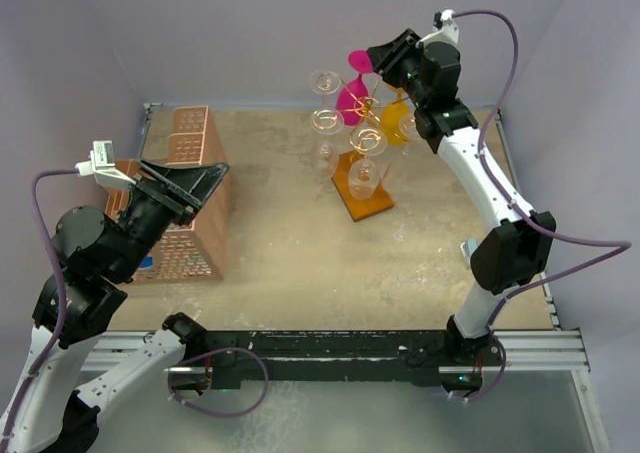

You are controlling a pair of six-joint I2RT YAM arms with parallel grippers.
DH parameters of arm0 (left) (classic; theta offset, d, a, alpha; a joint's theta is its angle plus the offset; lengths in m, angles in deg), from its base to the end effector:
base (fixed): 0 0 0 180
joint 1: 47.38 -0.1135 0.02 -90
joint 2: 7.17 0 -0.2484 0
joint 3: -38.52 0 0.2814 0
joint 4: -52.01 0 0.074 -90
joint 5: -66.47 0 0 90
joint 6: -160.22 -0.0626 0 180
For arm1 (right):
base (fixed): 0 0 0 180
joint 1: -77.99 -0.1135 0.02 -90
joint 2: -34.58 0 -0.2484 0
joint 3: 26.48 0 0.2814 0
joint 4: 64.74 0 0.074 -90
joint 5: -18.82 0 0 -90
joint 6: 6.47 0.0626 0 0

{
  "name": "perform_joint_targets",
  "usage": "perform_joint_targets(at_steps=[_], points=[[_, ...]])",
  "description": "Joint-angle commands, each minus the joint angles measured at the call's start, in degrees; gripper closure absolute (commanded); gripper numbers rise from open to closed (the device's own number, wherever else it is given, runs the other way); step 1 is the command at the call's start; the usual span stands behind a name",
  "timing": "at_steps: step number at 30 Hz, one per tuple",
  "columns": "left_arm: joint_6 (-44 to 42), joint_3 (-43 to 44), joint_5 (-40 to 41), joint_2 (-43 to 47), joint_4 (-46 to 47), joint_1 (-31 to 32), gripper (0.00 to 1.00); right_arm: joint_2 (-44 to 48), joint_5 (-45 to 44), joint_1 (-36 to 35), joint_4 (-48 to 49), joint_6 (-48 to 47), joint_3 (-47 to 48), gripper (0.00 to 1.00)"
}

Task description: Place the wine glass upside down on the wine glass rack

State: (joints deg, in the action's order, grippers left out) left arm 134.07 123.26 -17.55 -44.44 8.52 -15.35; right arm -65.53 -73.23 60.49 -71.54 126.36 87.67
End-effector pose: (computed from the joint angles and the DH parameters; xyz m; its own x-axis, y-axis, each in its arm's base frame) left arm 0.1293 -0.0732 0.4808 -0.3685 -0.8226 -0.4332 0.2465 0.3628 -0.8987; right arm 0.4509 0.1398 0.4435 -0.0931 0.6830 -0.7245 -0.2773 0.6810 0.6777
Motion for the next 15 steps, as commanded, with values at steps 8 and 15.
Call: perform_joint_targets(at_steps=[8,15], points=[[-2.8,2.2,1.2,0.1,-1.2,0.1,0.44,5.8,-0.5,0.3,5.5,-5.4,1.3,0.56],[-8.9,6.3,3.3,-1.0,-6.7,0.1,0.41,14.2,0.6,0.3,9.0,-9.0,-3.1,0.52]])
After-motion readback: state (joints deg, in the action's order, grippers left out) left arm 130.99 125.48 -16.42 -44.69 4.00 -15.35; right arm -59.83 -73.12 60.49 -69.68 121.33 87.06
